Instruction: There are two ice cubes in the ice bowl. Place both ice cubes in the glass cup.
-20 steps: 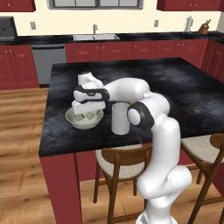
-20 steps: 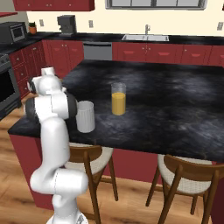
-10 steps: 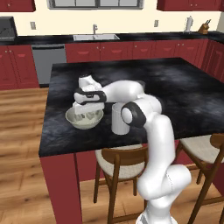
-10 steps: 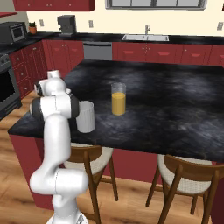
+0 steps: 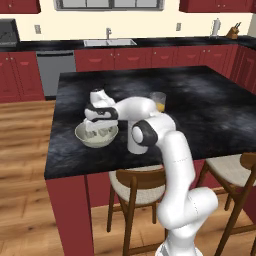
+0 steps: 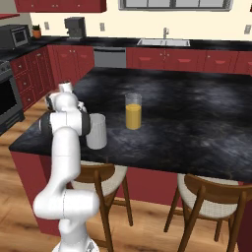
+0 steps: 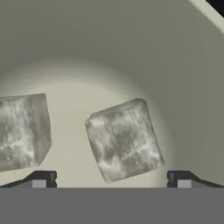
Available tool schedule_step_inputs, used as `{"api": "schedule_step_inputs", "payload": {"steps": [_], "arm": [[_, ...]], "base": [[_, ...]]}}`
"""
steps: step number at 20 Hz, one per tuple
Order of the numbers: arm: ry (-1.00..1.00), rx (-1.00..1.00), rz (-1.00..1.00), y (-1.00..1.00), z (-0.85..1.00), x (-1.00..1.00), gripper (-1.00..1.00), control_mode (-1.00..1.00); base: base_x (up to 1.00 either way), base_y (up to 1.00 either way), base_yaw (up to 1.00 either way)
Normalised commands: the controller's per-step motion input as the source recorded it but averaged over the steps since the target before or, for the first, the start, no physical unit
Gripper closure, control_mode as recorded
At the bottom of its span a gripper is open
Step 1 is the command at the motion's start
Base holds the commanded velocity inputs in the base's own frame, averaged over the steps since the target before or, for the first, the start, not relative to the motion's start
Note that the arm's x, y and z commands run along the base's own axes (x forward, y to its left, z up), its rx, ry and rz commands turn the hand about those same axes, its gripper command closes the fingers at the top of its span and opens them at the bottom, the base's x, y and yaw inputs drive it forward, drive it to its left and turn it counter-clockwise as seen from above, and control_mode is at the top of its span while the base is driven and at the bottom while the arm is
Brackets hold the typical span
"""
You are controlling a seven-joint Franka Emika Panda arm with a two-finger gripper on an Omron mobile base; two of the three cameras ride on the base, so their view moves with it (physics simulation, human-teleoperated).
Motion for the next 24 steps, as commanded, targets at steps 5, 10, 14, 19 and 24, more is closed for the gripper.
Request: {"api": "schedule_step_inputs", "payload": {"steps": [5, 10, 14, 19, 24], "arm": [[0.0, 0.0, 0.02, 0.0, -0.28, 0.58, -1.0, -1.0], [0.02, 0.0, 0.01, -0.01, -0.29, 0.33, 1.0, -1.0], [0.08, -0.01, 0.0, 0.01, 0.04, -0.13, 1.0, -1.0], [0.0, 0.02, -0.1, -0.26, 0.76, -0.9, 1.0, -1.0], [-0.01, 0.08, -0.09, -0.76, 0.53, -1.0, 1.0, -1.0]], "base": [[0.0, 0.0, 0.0], [0.0, 0.0, 0.0], [0.0, 0.0, 0.0], [0.0, 0.0, 0.0], [0.0, 0.0, 0.0]]}}
